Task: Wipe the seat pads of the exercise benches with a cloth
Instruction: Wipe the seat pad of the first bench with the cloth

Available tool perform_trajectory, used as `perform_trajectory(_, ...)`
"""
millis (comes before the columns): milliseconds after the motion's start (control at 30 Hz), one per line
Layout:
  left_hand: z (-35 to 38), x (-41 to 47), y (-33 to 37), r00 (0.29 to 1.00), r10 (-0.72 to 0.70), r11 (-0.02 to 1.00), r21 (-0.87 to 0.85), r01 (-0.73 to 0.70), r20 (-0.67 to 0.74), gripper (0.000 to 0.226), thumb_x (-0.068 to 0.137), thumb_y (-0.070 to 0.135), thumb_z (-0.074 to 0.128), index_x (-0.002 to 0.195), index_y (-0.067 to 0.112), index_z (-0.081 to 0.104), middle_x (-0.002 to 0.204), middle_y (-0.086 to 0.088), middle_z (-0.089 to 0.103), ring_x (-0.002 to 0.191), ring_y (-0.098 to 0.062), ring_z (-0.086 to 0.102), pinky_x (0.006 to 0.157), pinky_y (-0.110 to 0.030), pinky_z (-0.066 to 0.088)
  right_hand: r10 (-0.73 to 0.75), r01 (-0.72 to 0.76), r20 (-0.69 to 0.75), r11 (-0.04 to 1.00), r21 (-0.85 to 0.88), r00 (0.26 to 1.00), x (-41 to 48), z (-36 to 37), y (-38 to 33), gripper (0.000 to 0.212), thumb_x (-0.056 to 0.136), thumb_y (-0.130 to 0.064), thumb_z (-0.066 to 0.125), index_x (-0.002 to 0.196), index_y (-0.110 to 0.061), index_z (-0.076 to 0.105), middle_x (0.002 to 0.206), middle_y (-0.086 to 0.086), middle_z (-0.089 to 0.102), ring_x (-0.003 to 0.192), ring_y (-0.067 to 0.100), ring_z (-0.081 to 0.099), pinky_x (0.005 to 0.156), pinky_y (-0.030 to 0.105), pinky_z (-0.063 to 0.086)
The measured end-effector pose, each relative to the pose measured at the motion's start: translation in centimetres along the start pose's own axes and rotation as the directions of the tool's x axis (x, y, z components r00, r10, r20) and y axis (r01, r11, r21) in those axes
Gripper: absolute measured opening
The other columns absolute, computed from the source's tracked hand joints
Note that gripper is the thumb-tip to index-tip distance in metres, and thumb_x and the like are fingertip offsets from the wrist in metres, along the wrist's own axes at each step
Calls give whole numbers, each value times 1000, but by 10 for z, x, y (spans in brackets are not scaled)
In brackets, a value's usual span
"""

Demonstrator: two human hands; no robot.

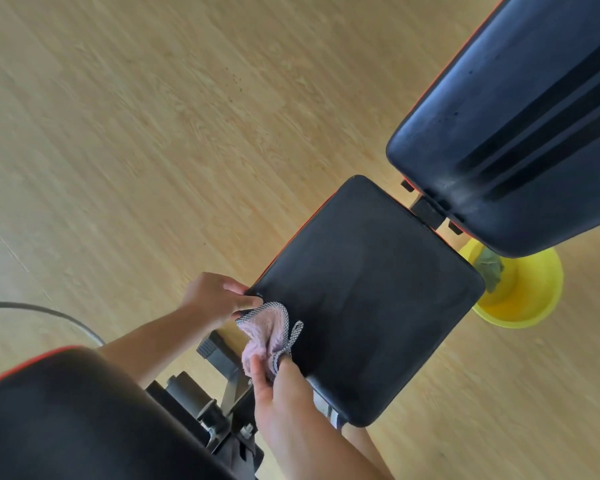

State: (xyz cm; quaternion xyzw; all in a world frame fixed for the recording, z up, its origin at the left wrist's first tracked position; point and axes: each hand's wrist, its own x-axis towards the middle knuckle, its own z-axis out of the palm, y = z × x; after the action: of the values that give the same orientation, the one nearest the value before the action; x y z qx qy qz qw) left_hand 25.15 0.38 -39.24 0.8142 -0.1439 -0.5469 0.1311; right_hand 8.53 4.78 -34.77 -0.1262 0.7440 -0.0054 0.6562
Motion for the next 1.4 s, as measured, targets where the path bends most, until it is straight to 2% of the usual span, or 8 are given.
perform_trajectory(67,-1,0,-1,1000,-6,1000,-2,6,5,21,60,22,98,64,27,78,66,3,80,59,-15,78,54,-20,59,79,-92,66,972,214,995,7,-14,15,17,100,-6,57,113,3,63,125,27,65,77,13,64,88,29,59)
perform_trajectory(200,-2,2,-2,1000,-13,999,-37,14,19,24,59,20,99,62,27,77,69,2,81,66,-13,79,65,-26,64,-121,112,-248,993,-50,961,12,-62,44,24,93,-50,59,105,-30,66,124,2,69,115,17,63,100,19,41)
perform_trajectory(400,-2,0,-2,999,-1,1000,-28,3,40,24,64,20,96,67,30,75,83,-2,82,76,-17,80,76,-34,66,110,-164,-412,982,-99,904,27,-127,49,35,92,-20,70,123,-6,66,110,15,69,120,29,63,92,27,46)
perform_trajectory(533,0,1,-1,999,-5,1000,-18,6,39,24,65,20,96,71,29,75,85,-3,81,78,-18,79,78,-34,65,-3,113,-667,986,121,745,47,-166,0,41,92,-19,58,133,-20,58,133,2,61,116,26,61,95,27,48)
perform_trajectory(800,0,7,-4,999,-37,998,-42,38,34,22,61,17,97,72,22,79,73,1,82,70,-14,80,63,-23,62,145,26,-429,930,367,892,39,-152,-6,20,98,-13,56,84,-5,69,55,8,50,41,20,39,51,23,34)
perform_trajectory(933,-1,9,-5,998,-44,999,-28,46,49,21,60,17,98,67,24,79,74,2,82,71,-15,80,66,-25,63,229,-113,-181,861,495,956,39,-163,-4,31,101,3,37,82,2,61,42,12,58,28,19,50,40,12,41)
perform_trajectory(1033,-1,10,-7,998,-40,999,-11,40,43,21,60,19,98,66,26,80,76,1,82,72,-15,80,70,-29,64,146,78,-346,827,557,927,60,-190,-61,15,97,-13,54,87,-10,64,71,4,72,57,20,63,50,23,50)
perform_trajectory(1400,-7,-4,42,952,305,798,538,-272,30,44,68,24,89,108,34,73,105,11,73,92,-8,67,74,-23,49,-323,449,-668,893,19,671,50,-203,-70,8,90,-11,61,96,-17,62,81,-4,65,64,15,64,40,18,42)
